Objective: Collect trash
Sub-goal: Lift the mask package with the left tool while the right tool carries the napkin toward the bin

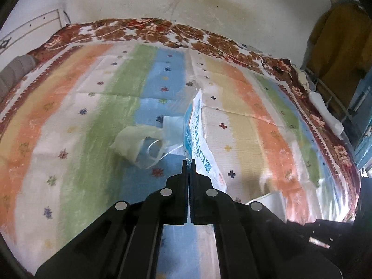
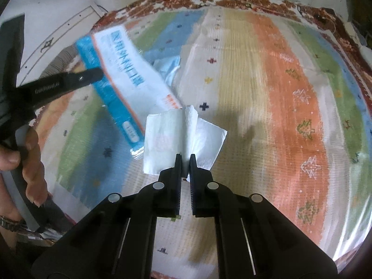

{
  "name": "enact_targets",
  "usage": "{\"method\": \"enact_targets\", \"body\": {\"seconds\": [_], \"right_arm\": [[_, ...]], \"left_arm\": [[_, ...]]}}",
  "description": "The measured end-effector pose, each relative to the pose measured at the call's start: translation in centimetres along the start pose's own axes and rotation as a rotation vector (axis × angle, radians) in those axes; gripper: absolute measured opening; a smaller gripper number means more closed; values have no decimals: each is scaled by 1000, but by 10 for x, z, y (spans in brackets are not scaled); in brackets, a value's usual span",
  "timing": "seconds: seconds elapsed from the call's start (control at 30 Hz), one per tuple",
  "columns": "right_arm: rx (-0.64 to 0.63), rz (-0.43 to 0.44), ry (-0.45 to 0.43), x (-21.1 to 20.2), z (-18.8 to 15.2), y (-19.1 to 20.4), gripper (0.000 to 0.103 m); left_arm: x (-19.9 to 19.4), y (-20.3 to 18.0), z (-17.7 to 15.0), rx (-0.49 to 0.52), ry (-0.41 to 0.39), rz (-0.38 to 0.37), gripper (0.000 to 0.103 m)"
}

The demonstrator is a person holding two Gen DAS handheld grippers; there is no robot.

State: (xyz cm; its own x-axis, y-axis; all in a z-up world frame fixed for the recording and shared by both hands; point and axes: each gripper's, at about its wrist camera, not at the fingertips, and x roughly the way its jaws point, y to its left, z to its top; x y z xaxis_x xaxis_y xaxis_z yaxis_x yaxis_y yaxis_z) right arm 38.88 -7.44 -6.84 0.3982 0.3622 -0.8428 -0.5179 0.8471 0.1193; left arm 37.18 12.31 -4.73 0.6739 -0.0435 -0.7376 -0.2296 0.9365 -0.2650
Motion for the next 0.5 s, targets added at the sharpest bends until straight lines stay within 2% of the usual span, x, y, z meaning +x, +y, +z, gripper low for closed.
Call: {"method": "enact_targets", "body": {"seconds": [0.13,0.23,0.5], "right_arm": [[-26,-5,-16,-13,-6,9,5],[-33,-3,-22,-19,-9,14,5],[-40,3,-57,-42,-17,20,5]], "left_arm": [[-19,6,-9,1,27,3,0],[-34,6,-14,-5,24,-2,0],[-79,-9,-26,58,2,10,0]]}}
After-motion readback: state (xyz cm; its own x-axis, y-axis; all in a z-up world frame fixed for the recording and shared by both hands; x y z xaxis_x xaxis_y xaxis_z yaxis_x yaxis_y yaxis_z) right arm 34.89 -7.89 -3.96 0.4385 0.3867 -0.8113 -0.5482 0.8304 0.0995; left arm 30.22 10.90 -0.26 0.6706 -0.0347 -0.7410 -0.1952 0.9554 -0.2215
